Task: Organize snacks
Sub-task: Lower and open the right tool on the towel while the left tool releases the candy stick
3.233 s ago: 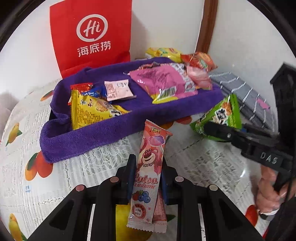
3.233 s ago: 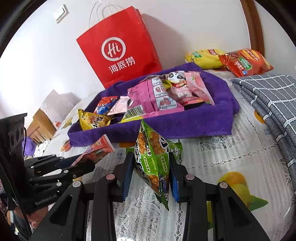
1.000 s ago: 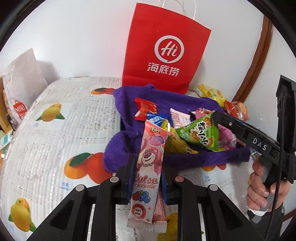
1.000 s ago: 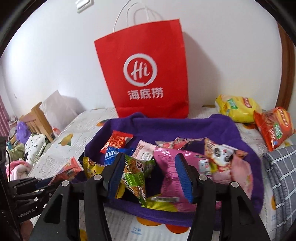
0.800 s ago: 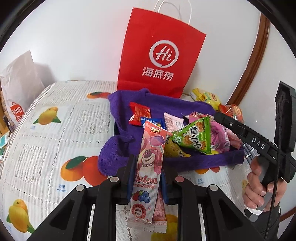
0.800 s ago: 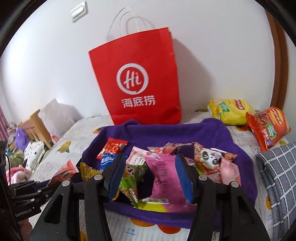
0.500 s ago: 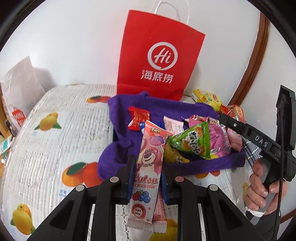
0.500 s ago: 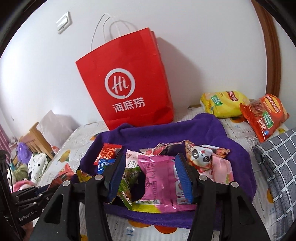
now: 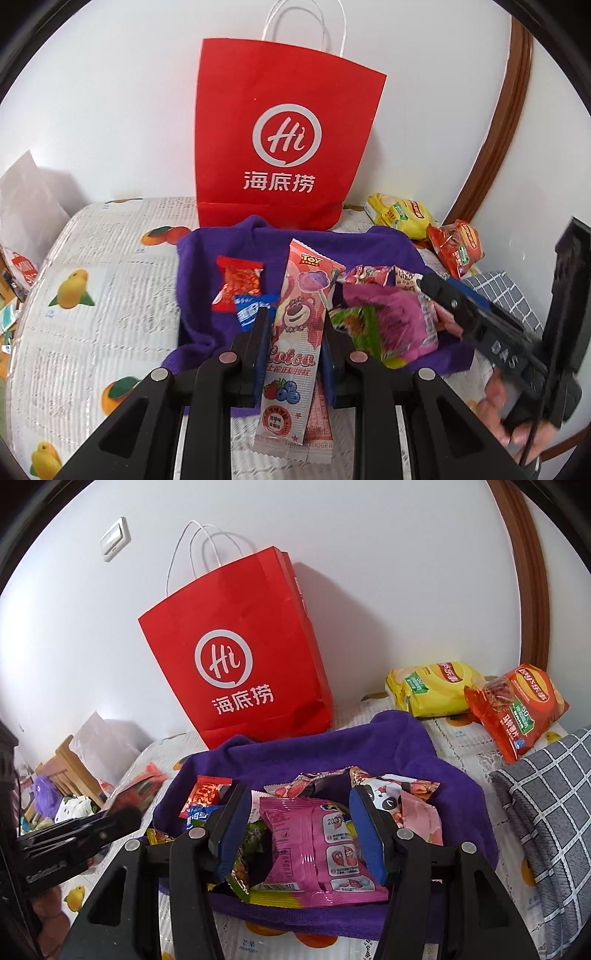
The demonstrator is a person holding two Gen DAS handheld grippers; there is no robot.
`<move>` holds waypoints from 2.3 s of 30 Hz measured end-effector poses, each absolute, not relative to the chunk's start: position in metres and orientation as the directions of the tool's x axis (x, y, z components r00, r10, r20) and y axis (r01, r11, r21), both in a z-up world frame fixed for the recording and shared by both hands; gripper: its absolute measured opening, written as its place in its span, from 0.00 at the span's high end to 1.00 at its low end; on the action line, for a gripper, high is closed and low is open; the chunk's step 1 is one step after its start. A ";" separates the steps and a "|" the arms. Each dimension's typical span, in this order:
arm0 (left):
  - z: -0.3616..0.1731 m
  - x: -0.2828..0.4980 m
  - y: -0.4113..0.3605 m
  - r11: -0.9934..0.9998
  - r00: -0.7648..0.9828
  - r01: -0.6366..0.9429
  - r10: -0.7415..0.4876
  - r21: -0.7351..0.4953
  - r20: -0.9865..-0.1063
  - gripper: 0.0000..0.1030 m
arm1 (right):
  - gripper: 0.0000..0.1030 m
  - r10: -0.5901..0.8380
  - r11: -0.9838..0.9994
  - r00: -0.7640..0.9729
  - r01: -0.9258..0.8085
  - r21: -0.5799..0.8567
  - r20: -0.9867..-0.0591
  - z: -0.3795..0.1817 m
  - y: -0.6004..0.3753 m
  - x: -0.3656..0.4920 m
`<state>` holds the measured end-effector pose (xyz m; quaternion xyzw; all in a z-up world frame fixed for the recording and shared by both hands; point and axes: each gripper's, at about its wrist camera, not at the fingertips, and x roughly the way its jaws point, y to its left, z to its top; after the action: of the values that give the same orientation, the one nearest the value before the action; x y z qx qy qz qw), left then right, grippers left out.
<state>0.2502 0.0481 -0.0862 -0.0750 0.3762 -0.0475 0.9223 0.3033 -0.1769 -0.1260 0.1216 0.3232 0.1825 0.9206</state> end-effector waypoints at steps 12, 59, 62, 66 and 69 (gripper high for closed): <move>-0.115 0.280 0.042 0.970 0.677 -0.004 -0.176 -0.242 -0.715 0.77 | 0.46 0.428 0.895 0.720 -0.253 0.368 -0.546 -0.124 -0.180 0.305; -0.116 0.282 0.047 0.969 0.701 -0.004 -0.172 -0.245 -0.692 0.63 | 0.46 0.420 0.903 0.713 -0.266 0.338 -0.562 -0.127 -0.172 0.304; -0.112 0.278 0.050 0.970 0.710 -0.002 -0.170 -0.244 -0.684 0.57 | 0.46 0.417 0.905 0.718 -0.268 0.331 -0.558 -0.127 -0.172 0.303; -0.110 0.271 0.055 0.968 0.713 -0.005 -0.173 -0.252 -0.679 0.56 | 0.46 0.417 0.905 0.720 -0.270 0.330 -0.555 -0.128 -0.171 0.301; -0.111 0.264 0.059 0.964 0.702 -0.006 -0.186 -0.267 -0.687 0.56 | 0.46 0.426 0.900 0.722 -0.277 0.336 -0.545 -0.127 -0.170 0.296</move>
<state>0.2643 0.0588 -0.1113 -0.1255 0.3828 -0.0492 0.9139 0.2960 -0.1704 -0.1268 0.1158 0.3202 0.1909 0.9207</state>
